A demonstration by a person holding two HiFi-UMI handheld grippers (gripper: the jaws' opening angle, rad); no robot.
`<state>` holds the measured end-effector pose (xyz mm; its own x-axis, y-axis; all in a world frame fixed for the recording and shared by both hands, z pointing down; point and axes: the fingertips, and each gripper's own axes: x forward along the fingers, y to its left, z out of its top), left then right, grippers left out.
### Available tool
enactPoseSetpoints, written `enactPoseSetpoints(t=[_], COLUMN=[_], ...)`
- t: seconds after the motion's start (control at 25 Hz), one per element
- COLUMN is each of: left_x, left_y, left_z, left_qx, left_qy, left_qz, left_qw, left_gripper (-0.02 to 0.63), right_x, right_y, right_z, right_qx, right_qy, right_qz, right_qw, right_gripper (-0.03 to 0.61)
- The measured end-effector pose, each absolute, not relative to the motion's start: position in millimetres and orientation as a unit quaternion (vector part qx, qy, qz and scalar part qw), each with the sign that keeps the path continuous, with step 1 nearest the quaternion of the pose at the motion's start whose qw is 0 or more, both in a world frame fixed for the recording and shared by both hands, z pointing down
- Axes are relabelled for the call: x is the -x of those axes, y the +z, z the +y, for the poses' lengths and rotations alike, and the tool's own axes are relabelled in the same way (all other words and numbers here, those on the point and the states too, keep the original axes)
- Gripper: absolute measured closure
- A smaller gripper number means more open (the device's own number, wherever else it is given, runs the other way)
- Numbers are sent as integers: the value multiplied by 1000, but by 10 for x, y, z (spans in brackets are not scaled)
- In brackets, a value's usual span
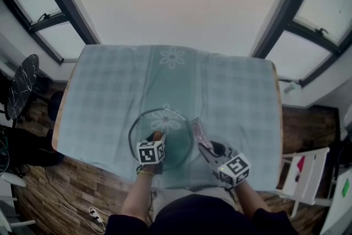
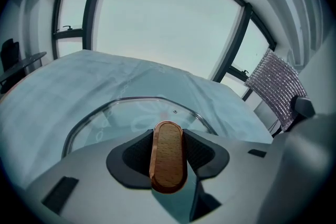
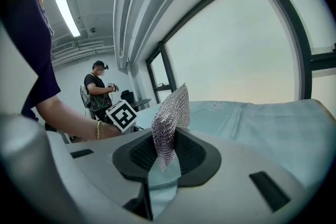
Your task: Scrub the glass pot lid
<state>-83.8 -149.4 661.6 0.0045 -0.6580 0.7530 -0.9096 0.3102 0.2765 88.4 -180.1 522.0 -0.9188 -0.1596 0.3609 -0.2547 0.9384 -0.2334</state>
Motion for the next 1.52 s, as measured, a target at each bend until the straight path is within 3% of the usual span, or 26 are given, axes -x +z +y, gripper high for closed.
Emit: enactPoseSetpoints(t=[0.56, 0.84, 1.52], left_x=[829, 766, 398], left_y=[6603, 6388, 5856], left_z=[-1519, -1420, -272], left_qx=[-570, -588, -591], left_qy=[131, 120, 83], left_qz=[-697, -701, -726], left_qw=[416, 385, 343], left_gripper=[442, 365, 367], right_x=[-633, -613, -802], right_y=[5167, 5153, 5204], right_z=[-1606, -1436, -568], right_qx=[-109, -126, -168], right_qy=[153, 159, 153], right_qz=[-972, -971, -960], right_qw=[141, 129, 162], right_gripper=[495, 495, 495])
